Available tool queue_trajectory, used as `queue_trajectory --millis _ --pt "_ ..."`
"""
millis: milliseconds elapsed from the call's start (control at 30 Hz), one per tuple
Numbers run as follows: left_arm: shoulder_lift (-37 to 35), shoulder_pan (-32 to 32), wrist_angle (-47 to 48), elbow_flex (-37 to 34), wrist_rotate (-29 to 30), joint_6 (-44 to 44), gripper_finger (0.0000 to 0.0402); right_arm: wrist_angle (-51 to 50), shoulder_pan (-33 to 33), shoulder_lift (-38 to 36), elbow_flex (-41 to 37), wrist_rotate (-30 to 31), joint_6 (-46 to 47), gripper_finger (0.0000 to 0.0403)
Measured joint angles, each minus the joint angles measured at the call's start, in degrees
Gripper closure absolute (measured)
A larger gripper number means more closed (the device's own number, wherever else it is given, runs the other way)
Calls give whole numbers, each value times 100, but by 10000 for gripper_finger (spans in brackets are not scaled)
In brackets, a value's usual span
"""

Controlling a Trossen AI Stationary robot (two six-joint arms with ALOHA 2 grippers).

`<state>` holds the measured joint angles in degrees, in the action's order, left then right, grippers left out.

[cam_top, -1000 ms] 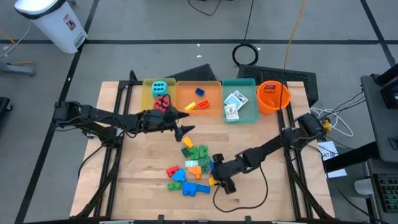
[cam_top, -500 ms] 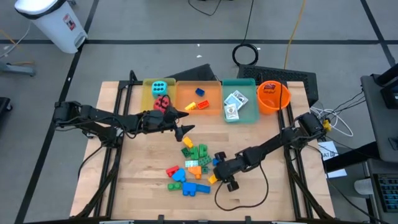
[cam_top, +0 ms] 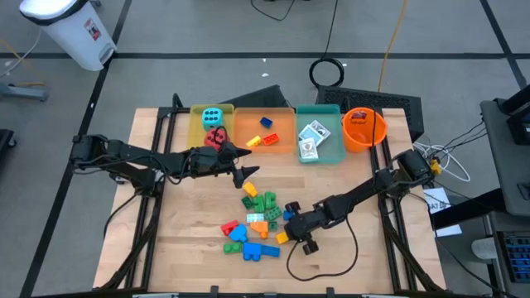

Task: Pick & Place Toys
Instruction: Put the yellow game piece into the orange bin

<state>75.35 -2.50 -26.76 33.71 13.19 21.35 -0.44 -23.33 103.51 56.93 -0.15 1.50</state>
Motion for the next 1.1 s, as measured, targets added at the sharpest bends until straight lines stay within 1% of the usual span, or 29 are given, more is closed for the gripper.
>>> queue_trajectory --millis 100,167,300,433,500,600,667,833,900,1000,1100 --pt "0 28 8 0 -5 176 25 -192 14 -307 1 37 137 322" --pt "28 81 1 0 -4 317 25 -535 31 -605 1 214 358 328" --pt "388 312 -85 4 -91 675 25 -948 85 -1222 -43 764 868 332" --pt "1000 510 -655 63 -257 656 25 -890 84 -1763 -412 1415 1271 329" --pt "1311 574 -1109 193 -487 304 25 -865 88 -2013 -614 1727 1530 329" --pt "1739 689 -1484 504 -712 -337 25 -561 158 -2285 -946 2019 1802 332" --pt "1983 782 -1467 738 -767 -767 25 -301 248 -2385 -1157 2111 1876 332" --pt "2616 1069 -1241 1417 -824 -1947 25 153 449 -2457 -1515 2088 1886 327" --pt "2823 1151 -1145 1645 -828 -2319 25 156 481 -2459 -1588 1970 1883 328" --pt "3039 1217 -1012 1919 -805 -2529 25 284 499 -2461 -1589 1801 1854 332" --pt "3053 1191 -827 2047 -756 -2514 25 490 489 -2458 -1589 1788 1750 331"
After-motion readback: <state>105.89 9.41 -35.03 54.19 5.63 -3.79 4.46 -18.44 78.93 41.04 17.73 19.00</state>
